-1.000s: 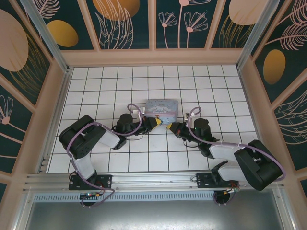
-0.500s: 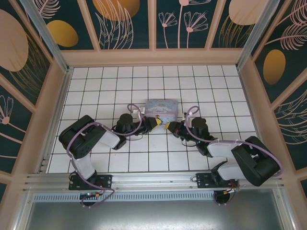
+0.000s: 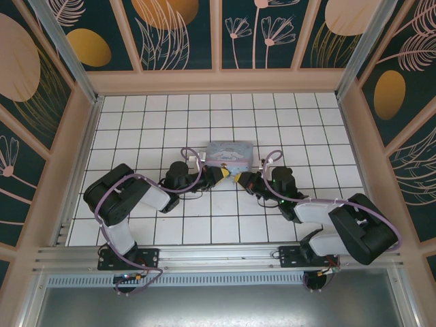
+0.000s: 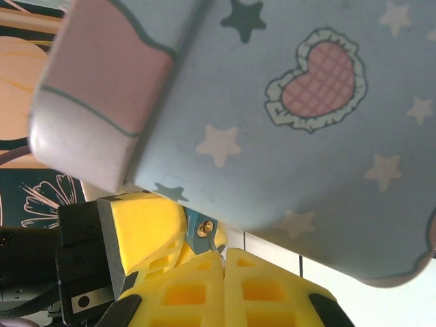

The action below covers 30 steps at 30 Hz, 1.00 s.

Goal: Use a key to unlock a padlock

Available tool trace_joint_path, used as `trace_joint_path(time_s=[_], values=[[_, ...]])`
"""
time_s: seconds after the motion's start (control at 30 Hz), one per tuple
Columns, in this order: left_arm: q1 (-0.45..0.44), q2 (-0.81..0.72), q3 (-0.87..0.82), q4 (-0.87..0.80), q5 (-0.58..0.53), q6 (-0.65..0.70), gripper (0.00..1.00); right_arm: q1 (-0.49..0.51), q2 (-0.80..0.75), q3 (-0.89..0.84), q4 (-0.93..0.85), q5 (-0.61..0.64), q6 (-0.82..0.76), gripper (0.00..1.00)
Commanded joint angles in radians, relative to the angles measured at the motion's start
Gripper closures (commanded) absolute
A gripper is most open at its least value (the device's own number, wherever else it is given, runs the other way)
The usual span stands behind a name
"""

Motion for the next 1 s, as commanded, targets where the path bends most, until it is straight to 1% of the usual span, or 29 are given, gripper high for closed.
trace_joint_path(time_s=[0.0,0.33,0.67,0.8,0.97], values=[[0.004,-0.023,0.001,0.030,0.006,0.024,1.00,0.008,-0.004,0.039,0.034,0.009,-0.002,1.00],[0.003,-0.027,0.000,0.037,-0.001,0.011,1.00,0.014,0.004,0.050,0.046,0.005,0.008,1.00],[0.000,-0.028,-0.021,0.182,-0.018,-0.148,1.00,0.024,0.074,0.038,0.174,0.005,0.077,1.00],[-0.008,-0.042,-0.018,0.167,-0.028,-0.143,1.00,0.023,0.078,0.049,0.183,0.005,0.084,1.00],[-0.015,-0.049,-0.007,0.146,-0.029,-0.129,1.00,0.023,0.104,0.050,0.267,-0.026,0.151,1.00]])
